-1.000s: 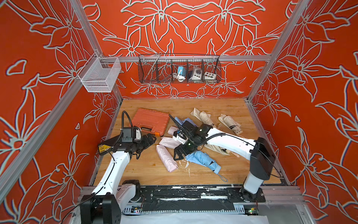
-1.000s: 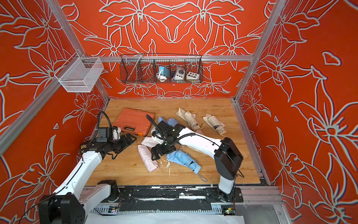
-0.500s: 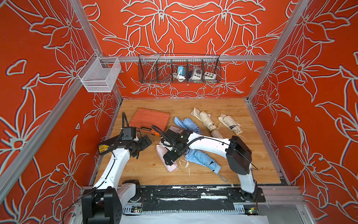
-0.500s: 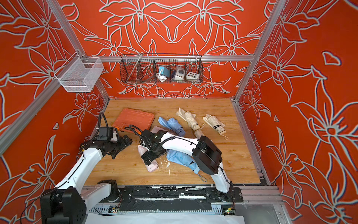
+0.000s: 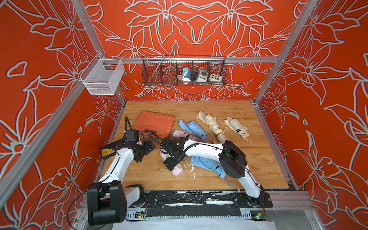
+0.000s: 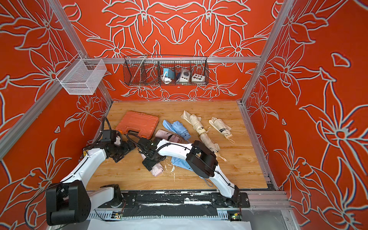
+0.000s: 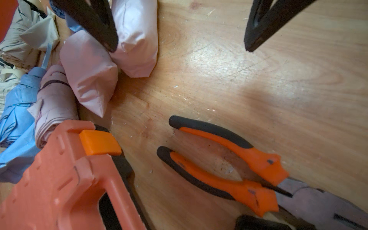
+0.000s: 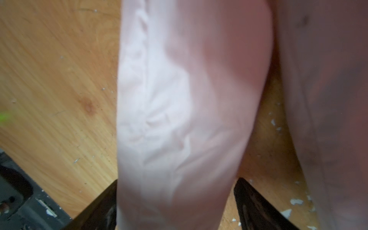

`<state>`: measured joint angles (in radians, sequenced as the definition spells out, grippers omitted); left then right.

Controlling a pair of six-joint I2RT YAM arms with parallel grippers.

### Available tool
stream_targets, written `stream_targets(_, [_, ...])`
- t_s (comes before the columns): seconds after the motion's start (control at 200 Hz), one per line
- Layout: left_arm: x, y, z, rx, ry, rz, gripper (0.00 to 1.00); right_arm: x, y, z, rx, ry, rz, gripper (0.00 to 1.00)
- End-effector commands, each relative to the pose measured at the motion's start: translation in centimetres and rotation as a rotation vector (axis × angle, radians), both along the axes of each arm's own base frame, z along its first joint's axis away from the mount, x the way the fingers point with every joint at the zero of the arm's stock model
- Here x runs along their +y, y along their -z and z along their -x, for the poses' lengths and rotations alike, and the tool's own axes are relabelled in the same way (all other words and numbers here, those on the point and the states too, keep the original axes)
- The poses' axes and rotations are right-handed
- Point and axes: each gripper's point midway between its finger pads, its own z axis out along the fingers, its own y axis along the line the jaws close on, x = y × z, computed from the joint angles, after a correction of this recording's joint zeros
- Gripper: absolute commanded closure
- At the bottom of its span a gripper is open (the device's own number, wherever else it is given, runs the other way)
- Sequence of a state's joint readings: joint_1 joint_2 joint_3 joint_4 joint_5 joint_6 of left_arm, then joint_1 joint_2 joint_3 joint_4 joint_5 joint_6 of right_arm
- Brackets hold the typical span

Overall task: Take umbrellas out of sleeves
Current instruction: Pick up the umbrella from the center of the board.

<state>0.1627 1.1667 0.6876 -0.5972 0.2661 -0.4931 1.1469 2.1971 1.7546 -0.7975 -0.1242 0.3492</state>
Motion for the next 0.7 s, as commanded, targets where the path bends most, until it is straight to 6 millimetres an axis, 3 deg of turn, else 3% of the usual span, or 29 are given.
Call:
stream_targets(0.0, [-0.4, -0.3, -0.3, -0.01, 0.027, 0.019, 0.02, -1.8, 1.1, -1.1, -0.074, -0.007, 0.1, 0.14])
stream_targets(0.22, [-0.8, -0.5, -0.3, -0.02, 0.038, 0.041, 0.02, -3.2, 1.3, -1.1, -0.1, -0.044, 0.145, 0.25])
stream_targets(0.45, [-1.5, -0.7, -0.4, -0.038, 0.065, 0.071, 0.02, -3.6, 0.6, -0.3, -0.083, -0.101, 0.083, 0.57])
stream_targets(0.696, [-2.0, -0.9, -0.6, -0.052, 0.089, 0.1, 0.02, -3.1, -1.5, -0.3, -0.083, -0.127, -0.015, 0.59])
